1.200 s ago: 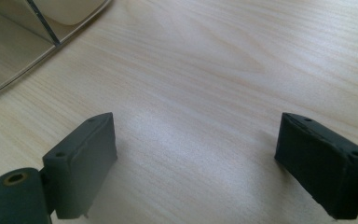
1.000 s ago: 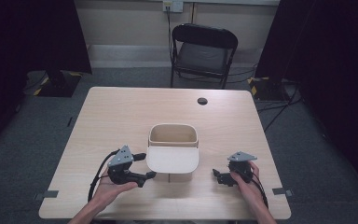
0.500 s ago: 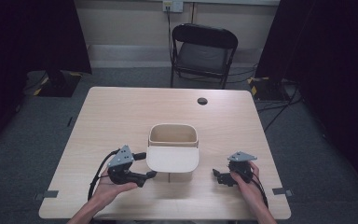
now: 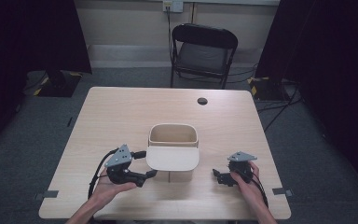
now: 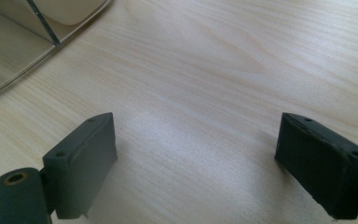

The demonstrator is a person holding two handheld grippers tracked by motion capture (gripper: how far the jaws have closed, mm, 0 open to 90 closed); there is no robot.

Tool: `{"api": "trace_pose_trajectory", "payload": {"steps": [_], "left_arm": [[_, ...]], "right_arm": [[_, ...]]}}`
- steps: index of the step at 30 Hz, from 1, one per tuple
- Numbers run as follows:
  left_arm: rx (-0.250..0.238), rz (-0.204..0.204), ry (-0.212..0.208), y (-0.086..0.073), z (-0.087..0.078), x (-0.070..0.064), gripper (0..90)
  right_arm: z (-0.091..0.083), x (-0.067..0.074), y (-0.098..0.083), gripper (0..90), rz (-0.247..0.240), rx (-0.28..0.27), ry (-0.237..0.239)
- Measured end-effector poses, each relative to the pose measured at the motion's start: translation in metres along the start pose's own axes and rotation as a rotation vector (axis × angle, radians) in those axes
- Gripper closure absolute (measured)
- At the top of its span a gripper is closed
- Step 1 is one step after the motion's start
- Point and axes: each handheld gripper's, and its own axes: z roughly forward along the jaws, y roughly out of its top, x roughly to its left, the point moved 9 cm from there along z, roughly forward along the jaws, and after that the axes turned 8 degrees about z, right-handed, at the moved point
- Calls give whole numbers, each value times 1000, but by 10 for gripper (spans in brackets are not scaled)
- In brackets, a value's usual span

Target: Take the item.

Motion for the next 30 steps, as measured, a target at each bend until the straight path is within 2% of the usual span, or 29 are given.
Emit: {"api": "trace_pose_trajectory", "payload": {"steps": [4,13,22,30], "left_arm": [[6,-11,-13,0,1,0,210],[-4,-17,-11,3,1,0,231],[-8,-41,-9,4,1,2,224],[-4,-30,-5,4,0,4,213]], "right_arm": [[0,0,0,116,0,0,0],[0,0,0,116,0,0,0],[0,0,0,116,0,0,0],[0,0,0,116,0,0,0]]}}
